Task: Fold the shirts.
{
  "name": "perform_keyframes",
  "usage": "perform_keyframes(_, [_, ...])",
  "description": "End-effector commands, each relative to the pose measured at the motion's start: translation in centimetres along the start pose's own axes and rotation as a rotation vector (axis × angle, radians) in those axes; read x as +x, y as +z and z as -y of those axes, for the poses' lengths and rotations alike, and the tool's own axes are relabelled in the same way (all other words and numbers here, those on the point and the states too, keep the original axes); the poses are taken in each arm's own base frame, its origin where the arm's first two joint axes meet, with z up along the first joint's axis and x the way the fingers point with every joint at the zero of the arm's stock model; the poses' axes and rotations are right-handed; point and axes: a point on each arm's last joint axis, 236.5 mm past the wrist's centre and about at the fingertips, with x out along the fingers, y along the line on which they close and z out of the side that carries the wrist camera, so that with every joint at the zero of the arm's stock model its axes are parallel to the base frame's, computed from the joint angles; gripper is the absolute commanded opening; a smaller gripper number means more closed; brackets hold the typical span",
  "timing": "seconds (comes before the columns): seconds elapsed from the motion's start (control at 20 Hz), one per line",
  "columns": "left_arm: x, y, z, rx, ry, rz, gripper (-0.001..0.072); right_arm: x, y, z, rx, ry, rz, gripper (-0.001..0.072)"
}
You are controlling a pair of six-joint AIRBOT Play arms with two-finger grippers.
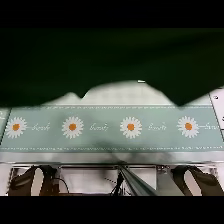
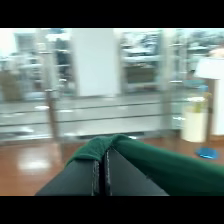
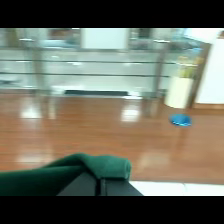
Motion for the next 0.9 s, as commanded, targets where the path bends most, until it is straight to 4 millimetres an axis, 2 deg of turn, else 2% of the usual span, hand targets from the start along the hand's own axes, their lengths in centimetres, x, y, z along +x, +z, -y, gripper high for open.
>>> perform_keyframes(0.0, [-1.8,-1.5,-1.7,0.022,0.092,-0.023,0.002,-2.8,-3.1,1.4,0.012,-0.089,-0.049,0.0026])
perform_keyframes(0.1, [0.1,-4.8,-2.3,-0.017,0.072,-0.102,0.002,-0.9,-5.9,2.2,0.028,-0.099,-0.147,0.0026])
perform_keyframes(0.2, [2.4,-9.2,-3.1,-0.068,0.063,-0.207,0.002,2.2,-9.2,2.1,0.053,-0.063,-0.248,0.0026])
perform_keyframes(0.3, [5.4,-15.5,-3.6,-0.167,0.027,-0.352,0.002,6.1,-13.4,1.8,0.087,-0.003,-0.37,0.0026])
perform_keyframes(0.5, [11.9,-28.8,-2.1,-0.389,-0.13,-0.59,0.002,15.7,-21.9,0.7,0.206,0.147,-0.544,0.0026])
perform_keyframes(0.65, [16.6,-37.7,-2.4,-0.45,-0.118,-0.725,0.002,23.1,-28.5,1.7,0.314,0.176,-0.659,0.0026])
perform_keyframes(0.8, [20.5,-46.4,-1.2,-0.527,-0.093,-0.854,0.002,29.9,-33.0,0.7,0.495,0.259,-0.693,0.0026])
perform_keyframes(0.85, [21.5,-48.6,-0.5,-0.593,-0.077,-0.889,0.002,31.9,-34.6,0.6,0.548,0.275,-0.708,0.0026])
